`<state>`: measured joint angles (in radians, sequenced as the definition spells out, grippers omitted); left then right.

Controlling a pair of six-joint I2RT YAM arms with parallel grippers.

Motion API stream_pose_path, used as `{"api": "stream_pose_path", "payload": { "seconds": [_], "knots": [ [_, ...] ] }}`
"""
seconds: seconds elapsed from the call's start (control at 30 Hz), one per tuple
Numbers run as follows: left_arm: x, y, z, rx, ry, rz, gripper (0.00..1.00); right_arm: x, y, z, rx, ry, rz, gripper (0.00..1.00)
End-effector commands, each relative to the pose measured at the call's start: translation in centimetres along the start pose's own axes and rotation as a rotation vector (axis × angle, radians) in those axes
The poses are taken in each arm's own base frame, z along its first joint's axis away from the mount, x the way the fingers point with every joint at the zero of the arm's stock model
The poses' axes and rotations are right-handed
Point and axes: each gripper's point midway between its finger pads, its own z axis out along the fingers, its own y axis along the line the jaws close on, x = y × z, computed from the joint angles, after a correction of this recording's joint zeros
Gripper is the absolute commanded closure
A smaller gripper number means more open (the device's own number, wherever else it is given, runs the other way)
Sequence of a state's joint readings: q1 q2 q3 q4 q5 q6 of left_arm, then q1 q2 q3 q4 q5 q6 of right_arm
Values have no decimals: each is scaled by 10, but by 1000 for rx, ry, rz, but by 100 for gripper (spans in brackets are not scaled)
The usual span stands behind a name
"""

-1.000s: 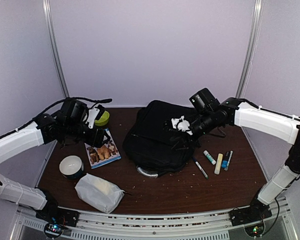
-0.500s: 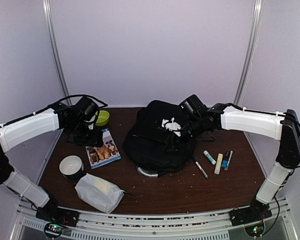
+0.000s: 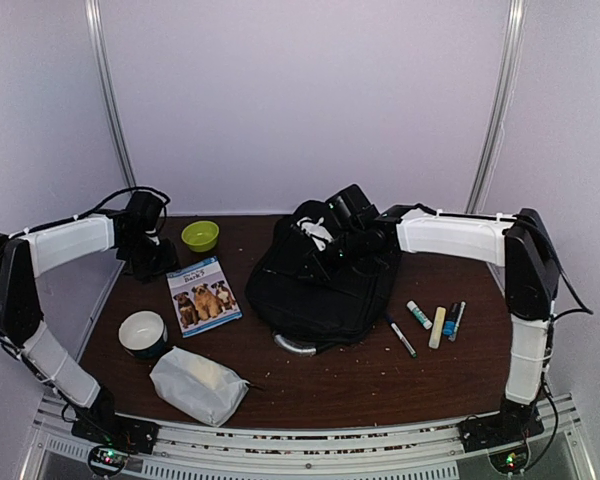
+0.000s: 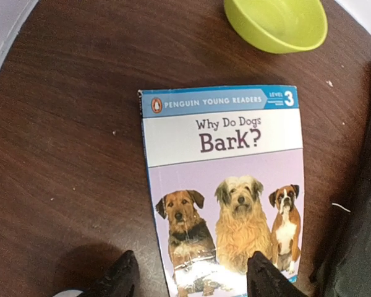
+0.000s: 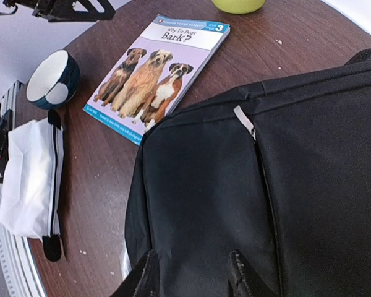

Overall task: Pack the student bag
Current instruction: Pick up the book at the center of the board.

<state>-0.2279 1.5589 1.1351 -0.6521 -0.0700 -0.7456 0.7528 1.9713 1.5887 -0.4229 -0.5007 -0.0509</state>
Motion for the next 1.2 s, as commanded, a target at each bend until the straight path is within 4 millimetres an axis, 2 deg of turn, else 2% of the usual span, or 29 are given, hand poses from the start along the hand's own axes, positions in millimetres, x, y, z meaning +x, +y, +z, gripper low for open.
{"api": "stream_pose_path", "payload": {
  "seconds": [0.0,0.1,0.33,0.47,0.6,0.67,0.7,0.73,0.87,1.0,1.17],
  "knots": [
    [-22,-4,17,74,-7,-50,37,-21,9,27,-6,-31,114,61],
    [-28,2,31,94,10,-89,37,-26,19,48,-37,-14,129,60],
    [-34,19,57,104,41,-134,46,-29,36,88,-64,-1,141,61],
    [-36,25,70,125,57,-140,44,-38,44,104,-56,-27,156,61],
    [-36,35,83,120,75,-157,40,-37,58,126,-97,-31,232,60],
    [-36,37,89,132,82,-166,41,-30,62,137,-99,-16,244,60],
    [-37,36,92,155,79,-165,45,-36,66,140,-103,-29,242,60],
    [-38,32,94,183,81,-161,50,-36,66,144,-104,-30,249,62],
    [-38,31,103,197,92,-165,54,-28,66,162,-97,-17,286,73],
    [-37,31,109,198,103,-172,56,-19,65,174,-65,-11,304,76],
    [-34,28,114,216,120,-182,56,-19,58,184,-26,-19,331,77]
  ]
}}
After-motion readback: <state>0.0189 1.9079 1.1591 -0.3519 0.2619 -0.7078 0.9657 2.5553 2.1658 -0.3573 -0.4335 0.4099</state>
